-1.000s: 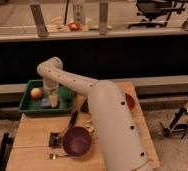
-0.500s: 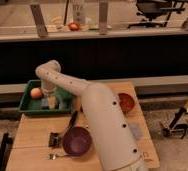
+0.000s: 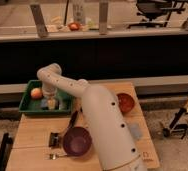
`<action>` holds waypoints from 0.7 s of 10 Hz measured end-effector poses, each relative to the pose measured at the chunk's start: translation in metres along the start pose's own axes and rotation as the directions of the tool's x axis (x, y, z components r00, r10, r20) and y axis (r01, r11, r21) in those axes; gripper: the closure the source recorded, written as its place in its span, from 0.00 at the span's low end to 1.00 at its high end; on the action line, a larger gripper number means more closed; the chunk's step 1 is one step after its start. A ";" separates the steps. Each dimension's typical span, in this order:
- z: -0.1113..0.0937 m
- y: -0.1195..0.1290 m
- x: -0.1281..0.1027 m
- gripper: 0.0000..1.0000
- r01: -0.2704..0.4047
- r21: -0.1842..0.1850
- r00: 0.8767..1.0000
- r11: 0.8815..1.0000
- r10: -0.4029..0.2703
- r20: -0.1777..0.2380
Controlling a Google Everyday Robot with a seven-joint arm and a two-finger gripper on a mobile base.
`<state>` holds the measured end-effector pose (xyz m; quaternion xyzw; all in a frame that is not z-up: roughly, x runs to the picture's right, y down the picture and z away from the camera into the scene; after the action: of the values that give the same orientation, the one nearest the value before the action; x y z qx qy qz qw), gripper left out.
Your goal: Place sponge in table surface
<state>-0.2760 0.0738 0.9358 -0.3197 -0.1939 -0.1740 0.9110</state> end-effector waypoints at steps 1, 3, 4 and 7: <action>0.003 0.001 0.002 0.20 -0.005 -0.002 1.000 1.000 0.005 0.002; 0.008 0.001 0.006 0.20 -0.019 -0.007 1.000 1.000 0.019 0.007; 0.009 0.002 0.008 0.20 -0.023 -0.010 1.000 1.000 0.023 0.006; 0.011 0.004 0.014 0.30 -0.031 -0.021 1.000 0.999 0.031 -0.004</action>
<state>-0.2652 0.0808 0.9478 -0.3316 -0.1852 -0.1625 0.9107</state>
